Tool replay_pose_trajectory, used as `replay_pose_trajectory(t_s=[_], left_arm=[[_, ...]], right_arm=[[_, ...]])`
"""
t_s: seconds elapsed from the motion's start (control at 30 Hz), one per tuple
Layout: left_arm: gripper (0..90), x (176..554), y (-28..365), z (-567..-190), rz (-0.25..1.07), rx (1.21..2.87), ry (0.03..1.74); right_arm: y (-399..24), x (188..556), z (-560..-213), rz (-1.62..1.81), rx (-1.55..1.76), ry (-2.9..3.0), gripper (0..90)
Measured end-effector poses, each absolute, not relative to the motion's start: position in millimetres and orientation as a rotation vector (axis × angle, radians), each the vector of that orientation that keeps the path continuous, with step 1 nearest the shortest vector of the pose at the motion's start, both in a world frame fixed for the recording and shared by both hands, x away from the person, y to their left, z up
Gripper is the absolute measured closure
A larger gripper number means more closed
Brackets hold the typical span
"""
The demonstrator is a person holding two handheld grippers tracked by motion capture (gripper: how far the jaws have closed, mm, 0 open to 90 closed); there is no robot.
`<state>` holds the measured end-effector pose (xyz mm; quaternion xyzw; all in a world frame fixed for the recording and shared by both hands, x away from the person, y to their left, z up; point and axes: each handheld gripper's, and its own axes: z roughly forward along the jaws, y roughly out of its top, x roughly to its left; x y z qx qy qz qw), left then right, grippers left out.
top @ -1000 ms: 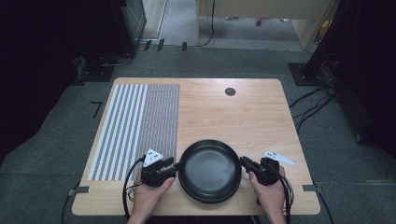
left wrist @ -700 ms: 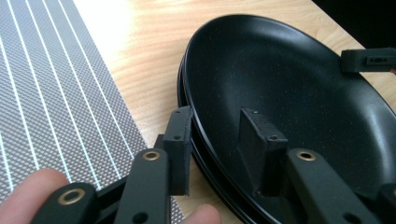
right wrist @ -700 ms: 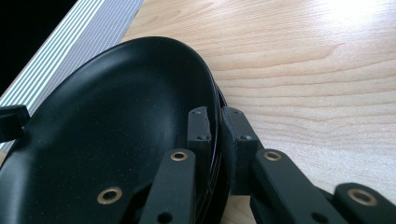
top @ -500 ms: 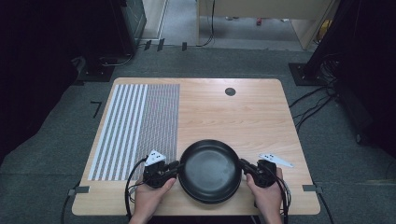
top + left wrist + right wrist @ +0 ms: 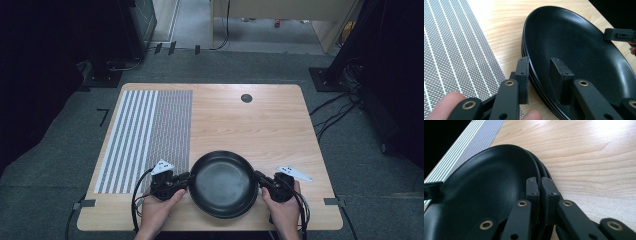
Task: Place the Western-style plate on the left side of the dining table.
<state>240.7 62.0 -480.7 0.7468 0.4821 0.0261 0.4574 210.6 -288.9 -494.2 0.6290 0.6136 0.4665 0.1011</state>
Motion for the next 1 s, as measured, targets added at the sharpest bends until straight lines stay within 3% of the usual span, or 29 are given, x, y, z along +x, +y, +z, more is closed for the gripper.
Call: replay_pose_trajectory(t_s=[0.43, 1.0], left_arm=[[65.6, 240, 67, -477, 0.079, 1.891, 1.164], [68.4, 242, 69, -481, 0.015, 1.884, 1.203]], right_arm=[[-292, 211, -497, 1.427, 1.886, 1.793, 86.0], [-280, 212, -502, 1.444, 1.866, 1.840, 83.9]])
